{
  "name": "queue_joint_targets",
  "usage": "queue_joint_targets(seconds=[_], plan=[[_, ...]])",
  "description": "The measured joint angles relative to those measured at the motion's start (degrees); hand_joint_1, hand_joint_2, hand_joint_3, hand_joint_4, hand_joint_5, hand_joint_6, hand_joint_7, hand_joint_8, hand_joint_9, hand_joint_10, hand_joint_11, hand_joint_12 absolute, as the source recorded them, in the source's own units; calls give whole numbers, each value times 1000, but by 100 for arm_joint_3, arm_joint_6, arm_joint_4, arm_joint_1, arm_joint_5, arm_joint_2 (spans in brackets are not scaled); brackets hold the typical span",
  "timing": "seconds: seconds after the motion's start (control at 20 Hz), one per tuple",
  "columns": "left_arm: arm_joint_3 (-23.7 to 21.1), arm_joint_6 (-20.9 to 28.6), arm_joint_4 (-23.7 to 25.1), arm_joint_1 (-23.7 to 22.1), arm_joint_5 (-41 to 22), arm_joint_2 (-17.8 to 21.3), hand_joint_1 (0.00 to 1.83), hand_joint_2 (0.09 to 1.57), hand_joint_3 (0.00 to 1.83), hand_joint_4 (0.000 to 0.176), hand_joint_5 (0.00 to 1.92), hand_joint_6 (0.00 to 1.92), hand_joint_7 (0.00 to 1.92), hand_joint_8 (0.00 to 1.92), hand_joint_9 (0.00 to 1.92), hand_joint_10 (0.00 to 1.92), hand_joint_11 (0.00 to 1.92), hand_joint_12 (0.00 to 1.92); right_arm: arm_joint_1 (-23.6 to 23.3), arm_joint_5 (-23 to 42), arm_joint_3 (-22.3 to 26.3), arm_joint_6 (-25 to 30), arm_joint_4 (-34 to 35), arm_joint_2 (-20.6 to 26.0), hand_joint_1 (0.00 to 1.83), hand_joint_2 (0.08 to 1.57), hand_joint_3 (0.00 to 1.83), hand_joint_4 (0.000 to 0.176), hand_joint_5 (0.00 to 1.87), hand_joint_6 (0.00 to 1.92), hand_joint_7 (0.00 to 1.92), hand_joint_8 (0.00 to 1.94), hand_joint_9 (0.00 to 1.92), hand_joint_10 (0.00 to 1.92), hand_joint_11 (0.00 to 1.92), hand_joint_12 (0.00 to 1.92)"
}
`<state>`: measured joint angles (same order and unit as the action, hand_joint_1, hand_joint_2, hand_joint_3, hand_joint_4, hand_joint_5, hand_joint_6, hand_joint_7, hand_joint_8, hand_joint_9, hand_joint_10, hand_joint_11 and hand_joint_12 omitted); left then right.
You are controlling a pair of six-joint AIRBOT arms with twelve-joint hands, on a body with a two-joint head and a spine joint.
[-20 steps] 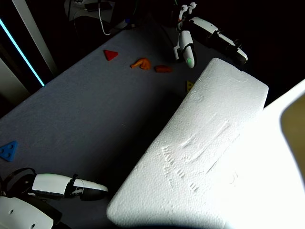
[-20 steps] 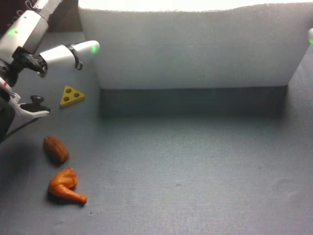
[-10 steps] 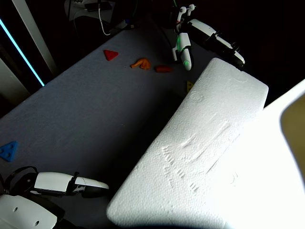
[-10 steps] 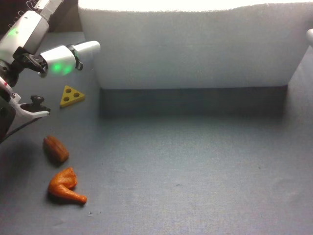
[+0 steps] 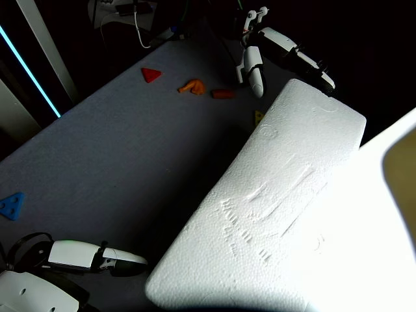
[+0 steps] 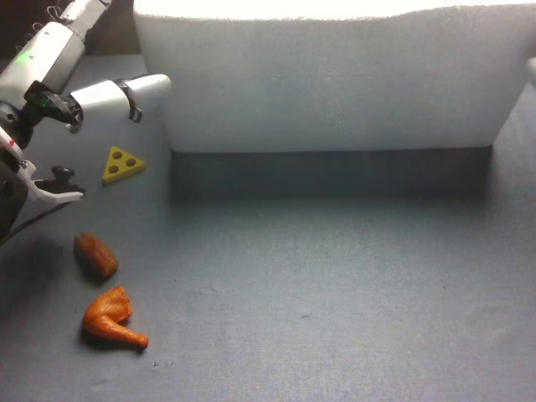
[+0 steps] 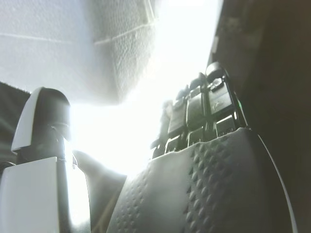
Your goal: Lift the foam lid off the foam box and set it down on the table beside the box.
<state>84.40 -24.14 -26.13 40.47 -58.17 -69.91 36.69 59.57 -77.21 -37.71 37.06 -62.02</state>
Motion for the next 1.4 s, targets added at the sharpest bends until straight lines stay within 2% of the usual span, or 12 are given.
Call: queue_joint_targets(seconds=[0.1, 0.15, 0.35, 0.55, 0.75, 0.8, 0.95, 1.0, 1.05, 1.3, 1.35, 1.4], plan=[[85, 2, -11, -33, 33, -57, 806, 1053, 2, 55, 0, 0, 0, 0, 0, 0, 0, 919, 0, -46, -7, 0, -17, -11, 720, 1187, 0, 0, 0, 0, 0, 0, 0, 0, 0, 0], [114, 2, -48, -48, 83, -72, 809, 1047, 0, 56, 0, 0, 0, 0, 0, 0, 0, 1045, 0, -42, -7, 0, -37, -11, 725, 1184, 0, 0, 0, 0, 0, 0, 0, 0, 0, 0], [293, -2, -144, -90, 358, -168, 835, 1059, 7, 50, 0, 0, 0, 0, 1, 0, 0, 972, 0, -37, -20, 0, -44, -11, 733, 1171, 0, 0, 0, 0, 0, 0, 0, 0, 0, 0], [415, 2, -229, -94, 546, -245, 762, 1061, 0, 28, 0, 0, 0, 0, 71, 38, 0, 1287, 0, -37, -26, 2, -83, -11, 717, 1175, 0, 0, 0, 0, 0, 0, 0, 0, 0, 0], [511, 2, -249, -138, 769, -321, 756, 1084, 6, 2, 0, 0, 27, 4, 120, 62, 0, 1275, -2, -72, -48, 0, -98, -11, 752, 1173, 0, 0, 0, 0, 0, 0, 0, 0, 0, 0], [544, 4, -229, -181, 811, -348, 770, 1081, 2, 9, 0, 0, 5, 0, 67, 36, 0, 1163, -2, -81, -55, 0, -101, -11, 760, 1172, 0, 0, 0, 0, 0, 0, 0, 0, 0, 0], [605, 0, -195, -221, 896, -356, 799, 1094, 1, 0, 0, 0, 0, 0, 96, 38, 0, 1098, -2, -101, -63, 0, -122, -20, 759, 1163, 0, 0, 0, 0, 0, 0, 0, 0, 0, 0], [629, -4, -210, -221, 927, -367, 790, 1093, 0, 0, 0, 0, 0, 0, 56, 18, 0, 958, -7, -116, -66, 0, -120, -26, 756, 1164, 0, 0, 0, 0, 0, 0, 0, 0, 0, 0], [645, -4, -251, -227, 960, -376, 817, 1105, 1, 0, 0, 0, 0, 0, 87, 29, 0, 1044, -7, -122, -66, 0, -127, -28, 783, 1164, 0, 0, 0, 0, 0, 0, 0, 0, 0, 0], [726, 0, -273, -251, 1040, -426, 806, 1103, 2, 0, 0, 0, 0, 0, 60, 11, 0, 886, -7, -127, -66, 0, -166, -46, 739, 1164, 0, 0, 0, 0, 0, 0, 0, 0, 0, 0], [734, 4, -262, -258, 1056, -426, 816, 1097, 0, 0, 0, 0, 0, 0, 53, 7, 0, 824, -7, -127, -68, 0, -166, -46, 751, 1164, 0, 0, 0, 0, 0, 0, 0, 0, 0, 0], [750, 26, -199, -258, 1069, -426, 787, 1086, 0, 0, 0, 0, 0, 0, 1, 0, 0, 579, -7, -127, -74, 0, -170, -52, 759, 1172, 2, 0, 0, 0, 0, 0, 0, 0, 0, 0]])
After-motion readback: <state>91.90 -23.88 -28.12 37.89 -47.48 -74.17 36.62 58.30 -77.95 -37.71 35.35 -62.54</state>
